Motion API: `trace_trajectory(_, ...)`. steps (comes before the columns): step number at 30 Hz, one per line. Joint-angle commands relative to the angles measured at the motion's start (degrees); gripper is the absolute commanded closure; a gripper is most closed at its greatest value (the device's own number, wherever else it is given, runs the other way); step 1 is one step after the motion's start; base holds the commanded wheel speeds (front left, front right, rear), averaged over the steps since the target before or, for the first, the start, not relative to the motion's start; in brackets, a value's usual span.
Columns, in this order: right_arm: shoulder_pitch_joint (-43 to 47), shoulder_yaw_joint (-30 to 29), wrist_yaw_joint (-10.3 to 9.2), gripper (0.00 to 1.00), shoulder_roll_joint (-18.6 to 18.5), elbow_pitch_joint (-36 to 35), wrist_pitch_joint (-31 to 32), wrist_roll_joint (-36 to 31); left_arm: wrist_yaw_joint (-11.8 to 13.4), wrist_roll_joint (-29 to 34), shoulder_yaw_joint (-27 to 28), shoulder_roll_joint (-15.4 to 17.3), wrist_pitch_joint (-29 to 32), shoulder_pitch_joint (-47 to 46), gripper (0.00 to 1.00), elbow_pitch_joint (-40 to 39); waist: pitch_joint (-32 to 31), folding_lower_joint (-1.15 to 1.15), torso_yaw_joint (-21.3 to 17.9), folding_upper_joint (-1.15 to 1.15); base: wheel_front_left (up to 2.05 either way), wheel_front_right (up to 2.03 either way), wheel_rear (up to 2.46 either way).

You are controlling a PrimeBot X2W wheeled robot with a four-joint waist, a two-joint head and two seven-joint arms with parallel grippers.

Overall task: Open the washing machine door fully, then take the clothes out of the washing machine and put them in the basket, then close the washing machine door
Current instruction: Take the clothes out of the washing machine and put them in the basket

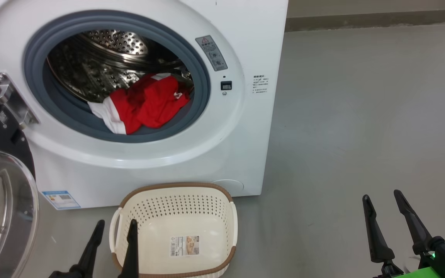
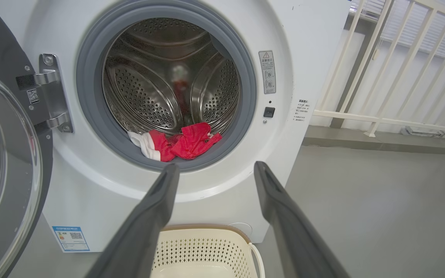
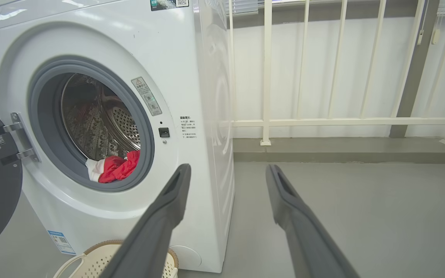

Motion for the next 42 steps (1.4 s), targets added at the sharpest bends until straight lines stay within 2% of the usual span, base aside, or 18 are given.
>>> trace_trajectory(1,-2.3,1.0,0.36,0.0,-0.9,-1.6,-0.5,0.6,0.6,0.5,1.7,0.8,-0.1,-3.1,0.0,-1.5,0.4,0.0,0.1,0.0,0.0,0.0,0.0)
trace_trajectory(19,-5.6,2.0,0.36,0.0,-0.9,-2.1,-0.5,1.0,2.5,0.1,3.4,1.3,-0.9,-10.4,0.0,0.9,7.6,0.0,-1.5,0.0,0.0,0.0,0.0)
trace_trajectory(23,-6.6,2.0,0.36,0.0,-0.9,-2.2,-0.5,1.1,2.1,-0.7,3.7,1.4,-1.1,-12.9,0.0,1.9,9.4,0.0,-2.2,0.0,0.0,0.0,0.0)
trace_trajectory(42,-12.3,2.1,0.36,0.0,-0.9,-2.5,-0.5,0.7,2.2,-1.1,5.4,3.9,-1.2,-33.9,0.0,13.3,19.9,0.0,-4.0,0.0,0.0,0.0,0.0)
